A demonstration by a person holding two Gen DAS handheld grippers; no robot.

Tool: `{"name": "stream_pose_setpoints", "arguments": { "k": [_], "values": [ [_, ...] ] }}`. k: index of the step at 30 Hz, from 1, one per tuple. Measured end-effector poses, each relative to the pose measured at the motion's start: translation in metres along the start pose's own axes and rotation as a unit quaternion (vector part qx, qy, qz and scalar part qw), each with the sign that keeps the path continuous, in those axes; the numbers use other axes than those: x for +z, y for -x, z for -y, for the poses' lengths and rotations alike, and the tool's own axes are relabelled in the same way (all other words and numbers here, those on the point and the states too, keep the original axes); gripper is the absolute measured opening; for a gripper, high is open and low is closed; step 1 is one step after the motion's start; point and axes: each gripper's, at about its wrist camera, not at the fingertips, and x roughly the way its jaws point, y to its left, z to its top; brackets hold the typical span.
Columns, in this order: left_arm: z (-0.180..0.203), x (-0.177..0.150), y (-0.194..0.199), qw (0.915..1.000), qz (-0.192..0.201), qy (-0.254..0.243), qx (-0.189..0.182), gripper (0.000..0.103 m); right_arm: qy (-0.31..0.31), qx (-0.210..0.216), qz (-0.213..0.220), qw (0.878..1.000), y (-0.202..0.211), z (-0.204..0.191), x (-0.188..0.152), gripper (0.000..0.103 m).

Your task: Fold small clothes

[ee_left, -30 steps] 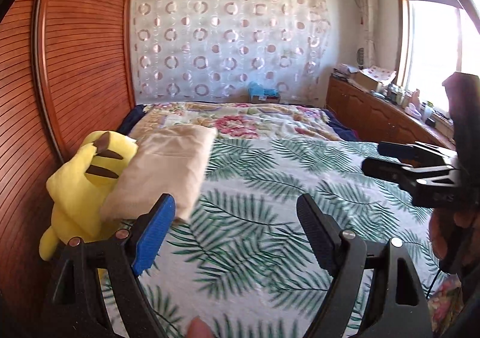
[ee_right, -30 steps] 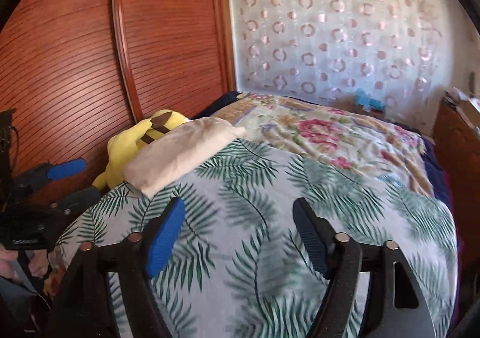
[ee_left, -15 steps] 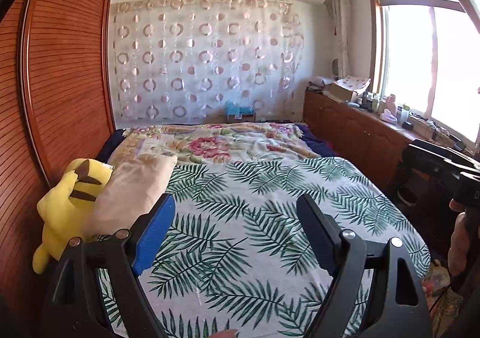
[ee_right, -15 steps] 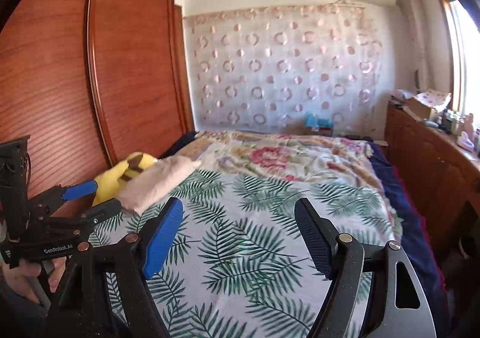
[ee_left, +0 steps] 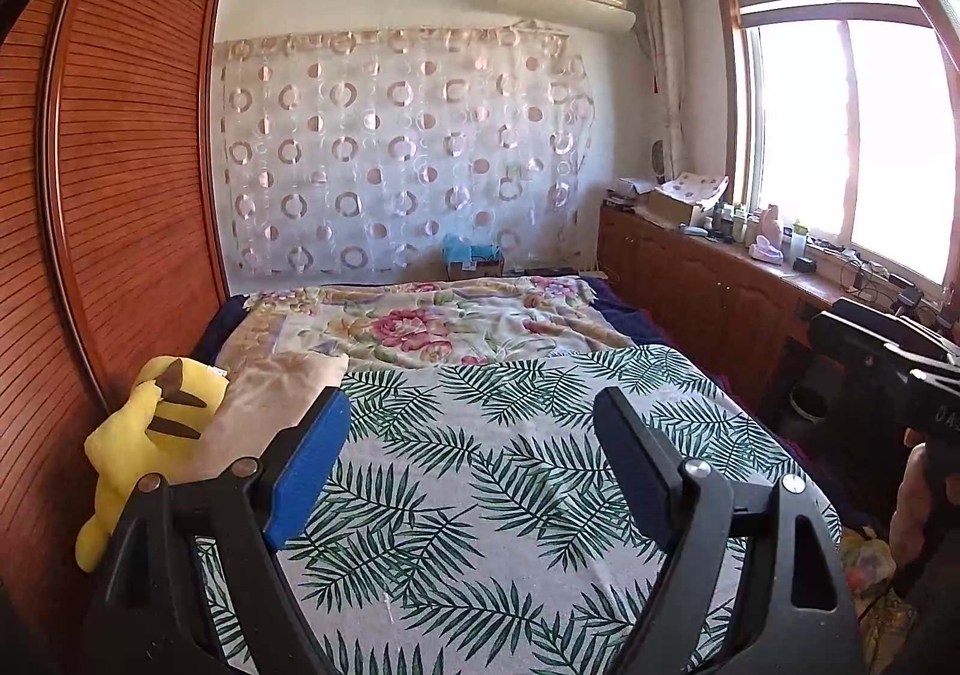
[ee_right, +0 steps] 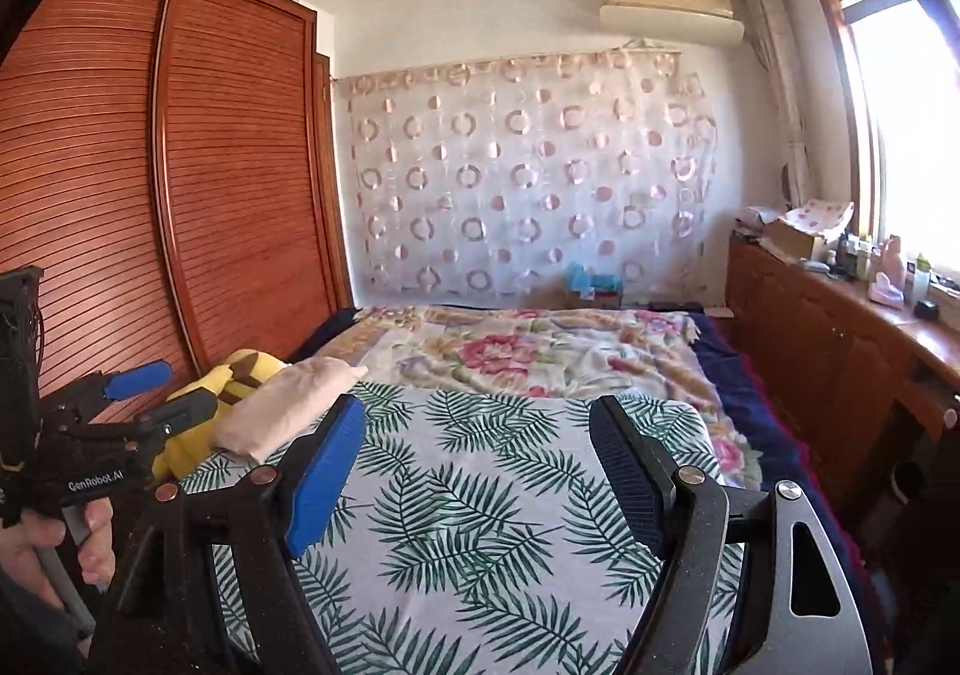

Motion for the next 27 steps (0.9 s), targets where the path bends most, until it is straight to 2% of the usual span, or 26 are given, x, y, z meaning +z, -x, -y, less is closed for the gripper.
{"name": "stream_pose_setpoints", "arguments": {
  "k": [27],
  "values": [
    [0.002,-0.004,-0.001,1.0,-0.001,0.005,0.001,0.084,0.0,-0.005,-0.003,1.0,0.006,0.011,0.005,0.079]
  ]
}}
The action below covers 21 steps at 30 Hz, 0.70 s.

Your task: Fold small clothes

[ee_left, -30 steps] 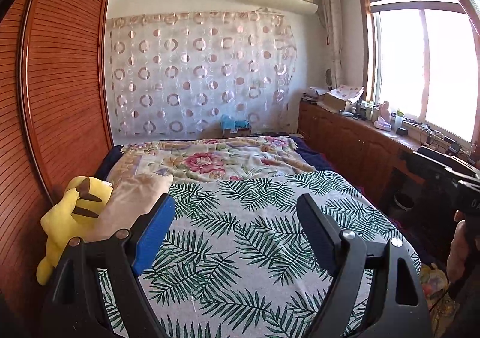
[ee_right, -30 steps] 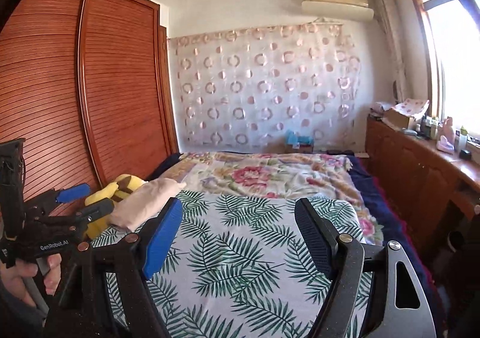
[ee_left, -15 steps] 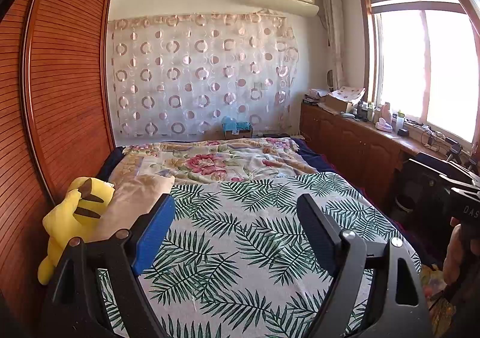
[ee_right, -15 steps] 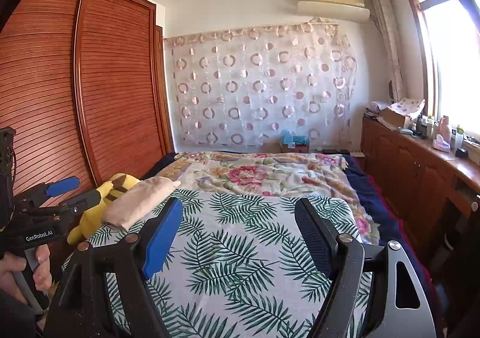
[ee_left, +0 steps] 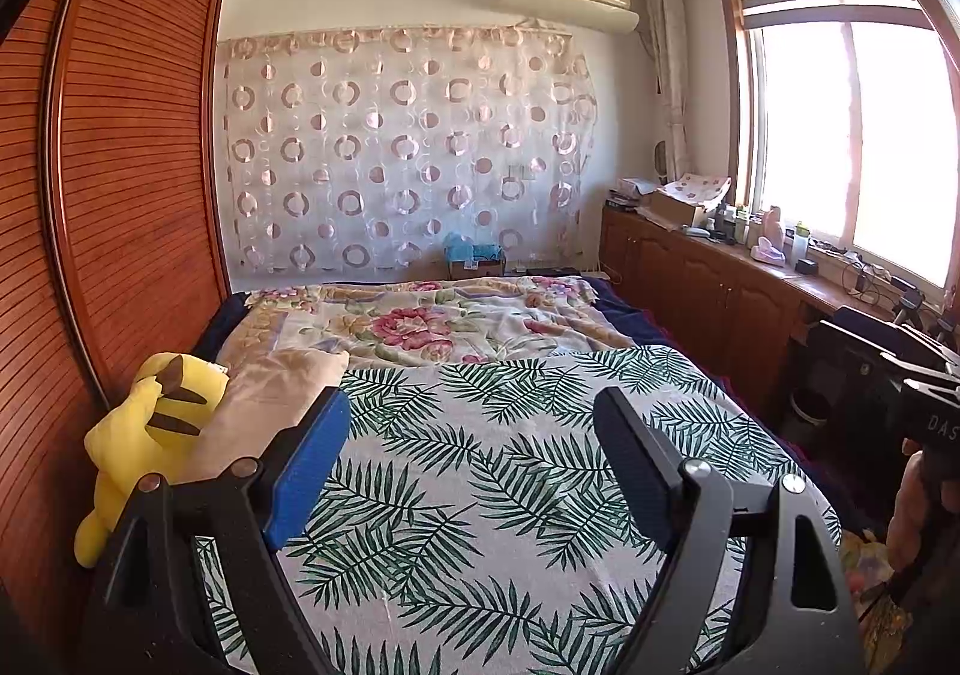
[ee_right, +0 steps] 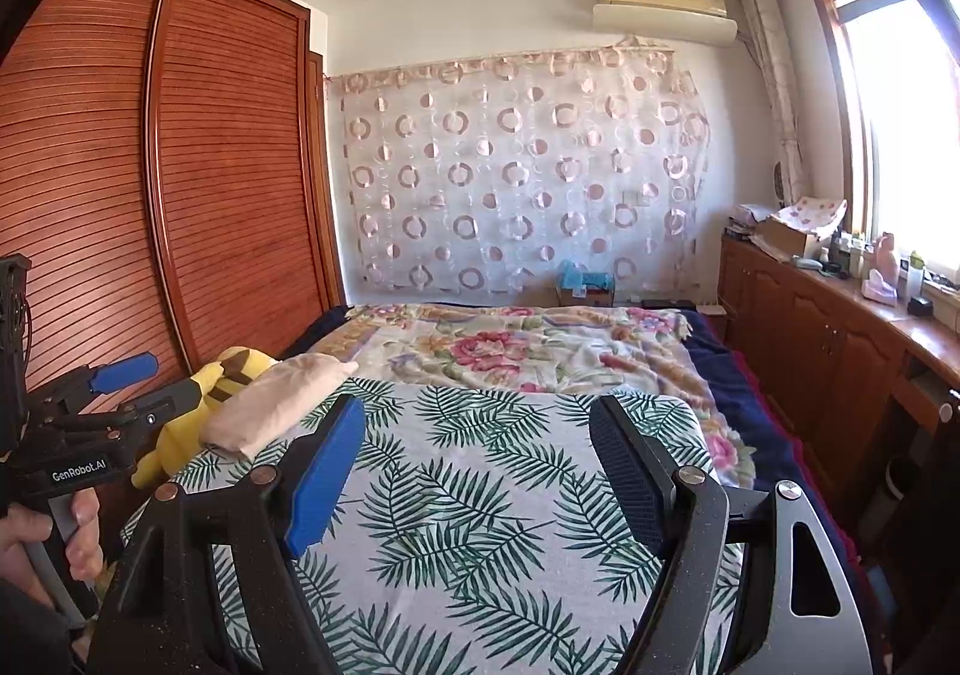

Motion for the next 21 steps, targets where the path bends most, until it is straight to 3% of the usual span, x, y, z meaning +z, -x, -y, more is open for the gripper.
{"name": "stream_pose_setpoints", "arguments": {
  "k": [21],
  "values": [
    [0.0,0.001,-0.001,1.0,-0.001,0.0,0.003,0.084,-0.004,0.009,-0.001,1.0,-0.004,0.018,0.0,0.079]
  ]
}}
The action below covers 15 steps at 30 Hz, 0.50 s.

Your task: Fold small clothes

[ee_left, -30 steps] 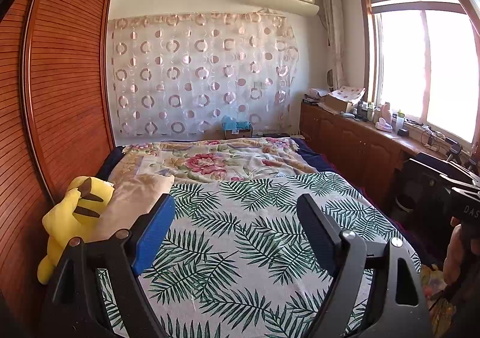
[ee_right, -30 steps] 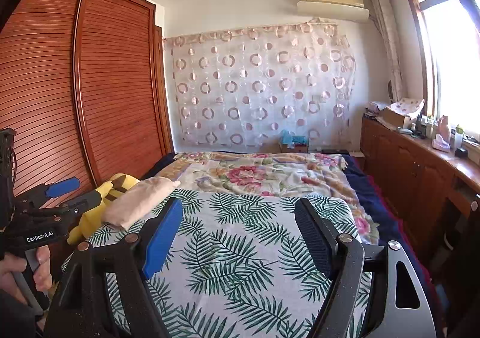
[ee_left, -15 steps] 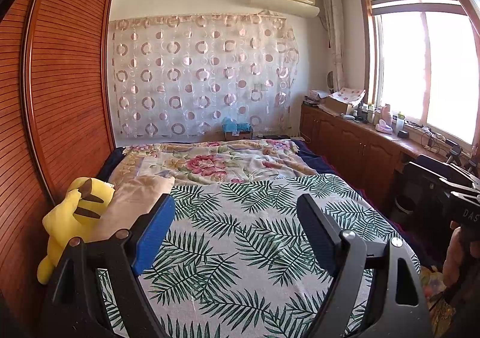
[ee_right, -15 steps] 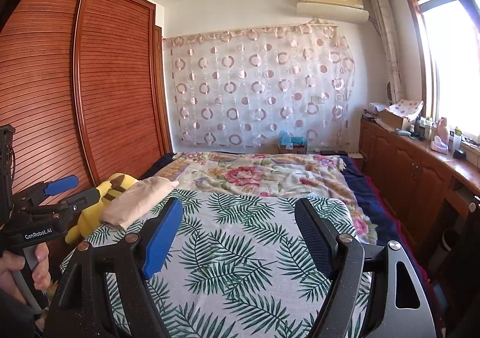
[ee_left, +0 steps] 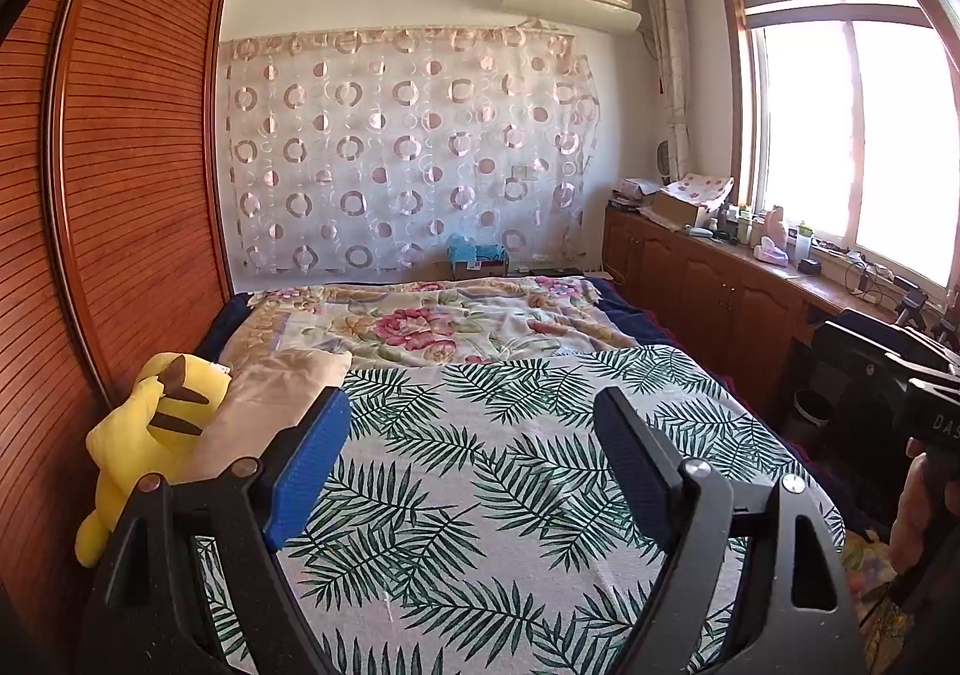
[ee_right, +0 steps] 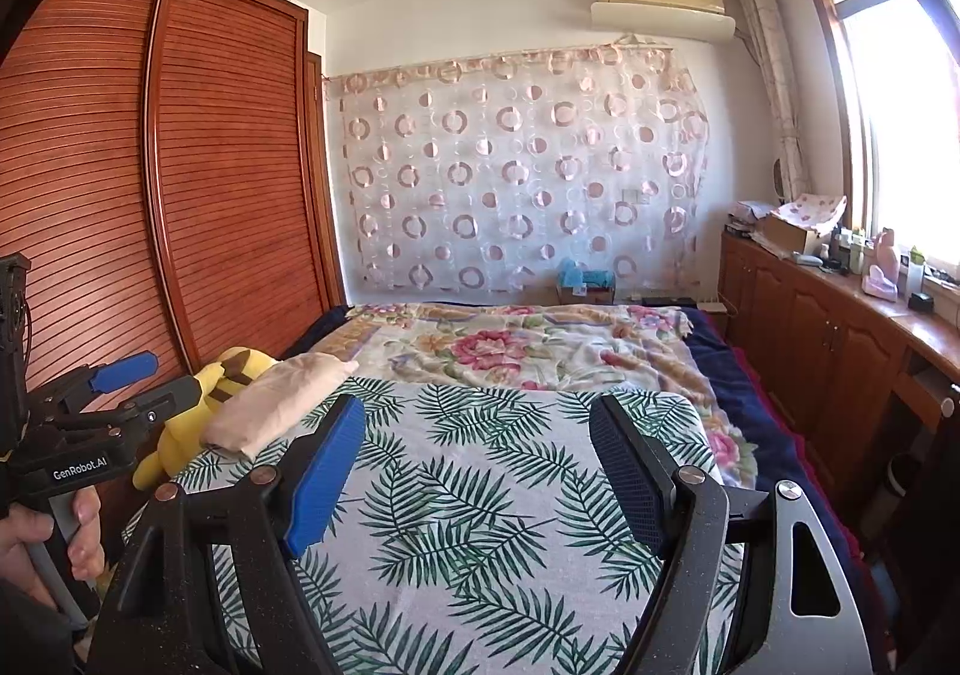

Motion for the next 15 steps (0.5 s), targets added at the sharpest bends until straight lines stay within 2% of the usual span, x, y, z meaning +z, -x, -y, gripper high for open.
{"name": "stream_pose_setpoints", "arguments": {
  "k": [15],
  "values": [
    [0.0003,0.0005,0.0001,1.0,0.001,0.0,-0.001,0.084,0.002,0.002,0.0,1.0,0.0014,0.0049,-0.0017,0.079]
  ]
}}
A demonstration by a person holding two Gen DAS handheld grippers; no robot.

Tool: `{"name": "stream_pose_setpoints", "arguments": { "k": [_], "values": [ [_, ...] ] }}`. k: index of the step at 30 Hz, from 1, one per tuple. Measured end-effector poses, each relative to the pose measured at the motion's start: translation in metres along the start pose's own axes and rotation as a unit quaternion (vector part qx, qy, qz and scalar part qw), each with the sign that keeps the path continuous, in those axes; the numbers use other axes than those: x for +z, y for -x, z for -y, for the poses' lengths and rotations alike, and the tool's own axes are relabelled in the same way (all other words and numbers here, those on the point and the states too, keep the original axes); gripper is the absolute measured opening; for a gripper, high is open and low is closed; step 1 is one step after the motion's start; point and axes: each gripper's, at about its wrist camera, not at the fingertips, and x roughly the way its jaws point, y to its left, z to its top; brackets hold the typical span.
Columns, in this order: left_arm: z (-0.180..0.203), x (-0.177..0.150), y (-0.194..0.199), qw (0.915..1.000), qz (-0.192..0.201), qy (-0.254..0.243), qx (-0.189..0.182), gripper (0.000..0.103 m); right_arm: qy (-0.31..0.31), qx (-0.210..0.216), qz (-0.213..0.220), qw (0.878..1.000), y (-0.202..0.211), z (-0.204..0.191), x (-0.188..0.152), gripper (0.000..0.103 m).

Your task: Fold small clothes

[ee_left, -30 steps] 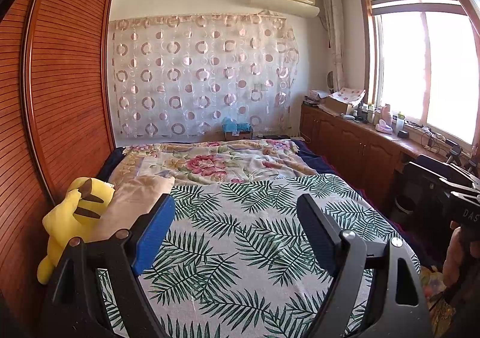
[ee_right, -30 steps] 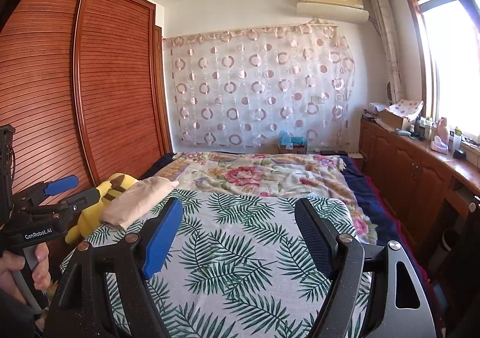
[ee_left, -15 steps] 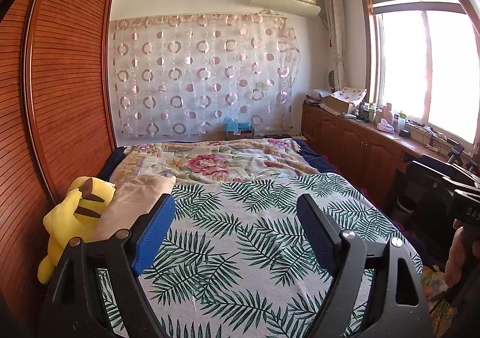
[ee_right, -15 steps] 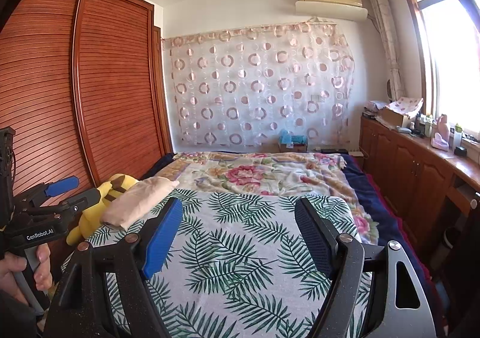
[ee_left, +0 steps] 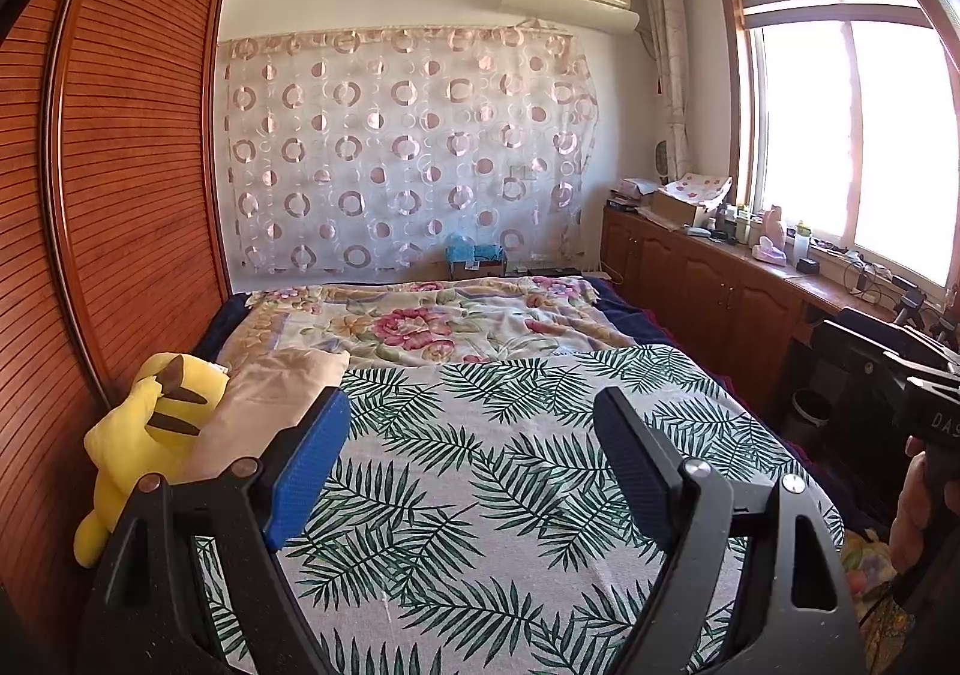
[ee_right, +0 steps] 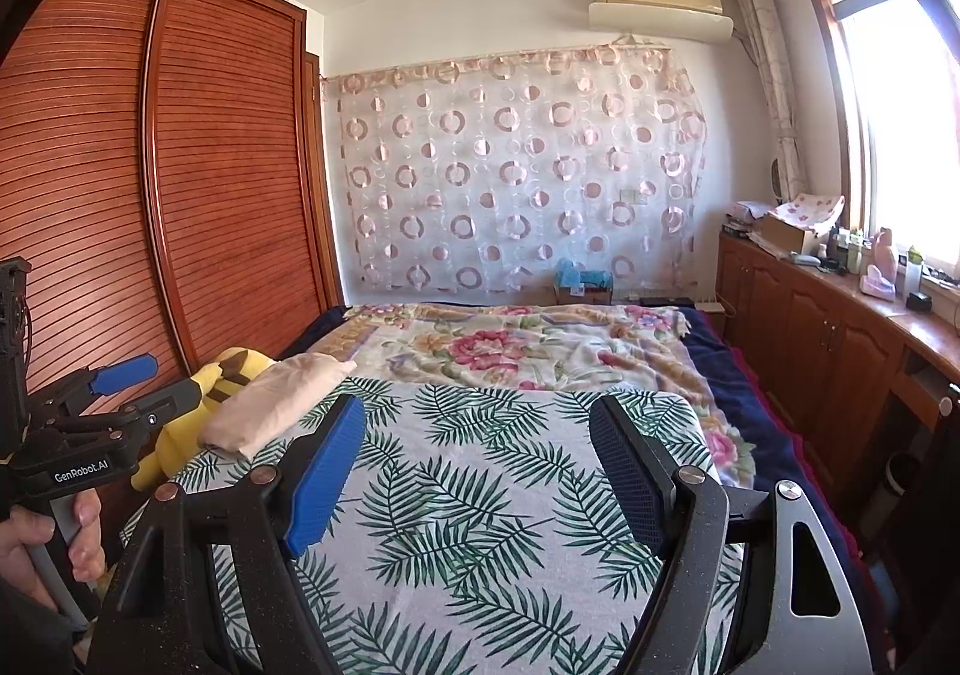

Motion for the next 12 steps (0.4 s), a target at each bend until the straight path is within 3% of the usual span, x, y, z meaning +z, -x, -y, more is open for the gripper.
{"name": "stream_pose_setpoints", "arguments": {
  "k": [12],
  "values": [
    [0.0014,0.0003,-0.0001,1.0,0.0,-0.001,-0.002,0.084,0.001,0.0,0.002,1.0,0.0011,0.0016,0.0016,0.079]
  ]
}}
